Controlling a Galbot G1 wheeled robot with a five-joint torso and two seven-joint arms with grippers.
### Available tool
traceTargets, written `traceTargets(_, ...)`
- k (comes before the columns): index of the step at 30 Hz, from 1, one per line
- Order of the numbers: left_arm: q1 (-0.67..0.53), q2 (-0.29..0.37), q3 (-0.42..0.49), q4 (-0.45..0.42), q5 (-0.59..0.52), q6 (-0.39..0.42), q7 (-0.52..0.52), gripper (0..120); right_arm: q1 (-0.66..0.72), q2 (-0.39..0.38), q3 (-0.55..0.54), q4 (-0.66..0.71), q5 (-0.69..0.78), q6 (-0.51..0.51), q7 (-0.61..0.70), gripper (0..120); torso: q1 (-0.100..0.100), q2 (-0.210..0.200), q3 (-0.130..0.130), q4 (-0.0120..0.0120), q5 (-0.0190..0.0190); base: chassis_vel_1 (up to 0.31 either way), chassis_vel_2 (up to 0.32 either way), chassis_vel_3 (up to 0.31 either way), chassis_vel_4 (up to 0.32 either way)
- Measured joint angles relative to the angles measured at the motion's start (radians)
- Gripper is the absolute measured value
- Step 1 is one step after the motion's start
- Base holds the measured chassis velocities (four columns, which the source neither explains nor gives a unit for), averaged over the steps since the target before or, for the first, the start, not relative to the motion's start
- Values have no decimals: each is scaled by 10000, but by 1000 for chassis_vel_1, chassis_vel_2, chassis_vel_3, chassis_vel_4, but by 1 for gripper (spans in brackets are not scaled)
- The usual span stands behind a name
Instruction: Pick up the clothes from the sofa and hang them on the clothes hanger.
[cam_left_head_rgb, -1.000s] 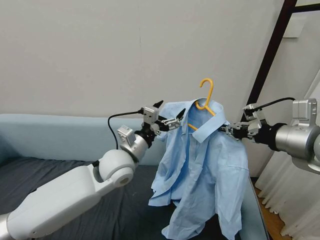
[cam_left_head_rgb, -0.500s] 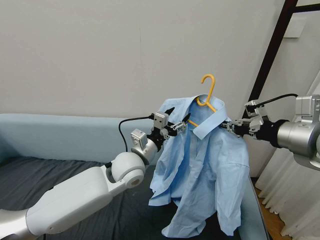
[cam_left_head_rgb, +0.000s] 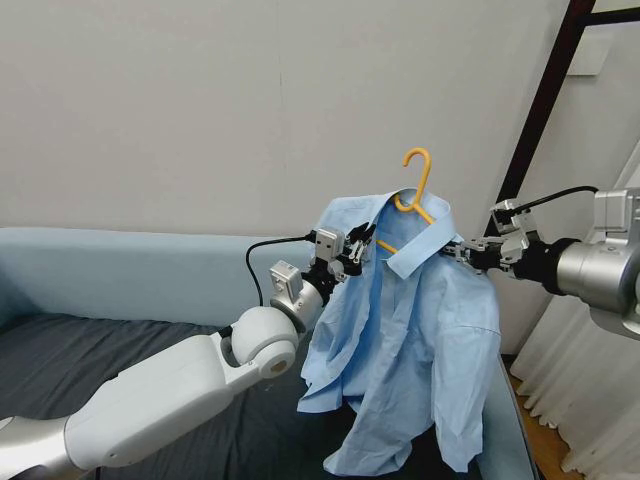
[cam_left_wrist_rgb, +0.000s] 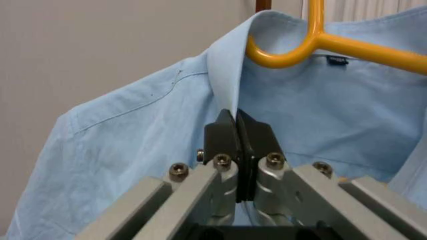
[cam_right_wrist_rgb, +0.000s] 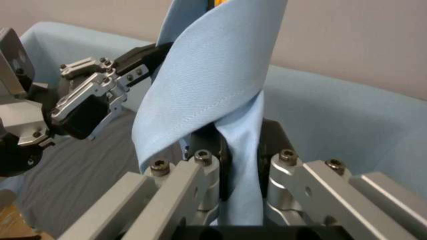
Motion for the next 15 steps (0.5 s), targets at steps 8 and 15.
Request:
traceTargets(8,-3,-33,16,-250,-52,64,-160,0,-220,-29,58,25,-206,0,-123,8,0,0,-1,0,0,0,0,0,0)
traceTargets(15,147,33,-62,-629,-103,557,-801,0,-279,-19,78,57,-272,1,-169,8,0,0,-1,0,-1,0,0,0,0)
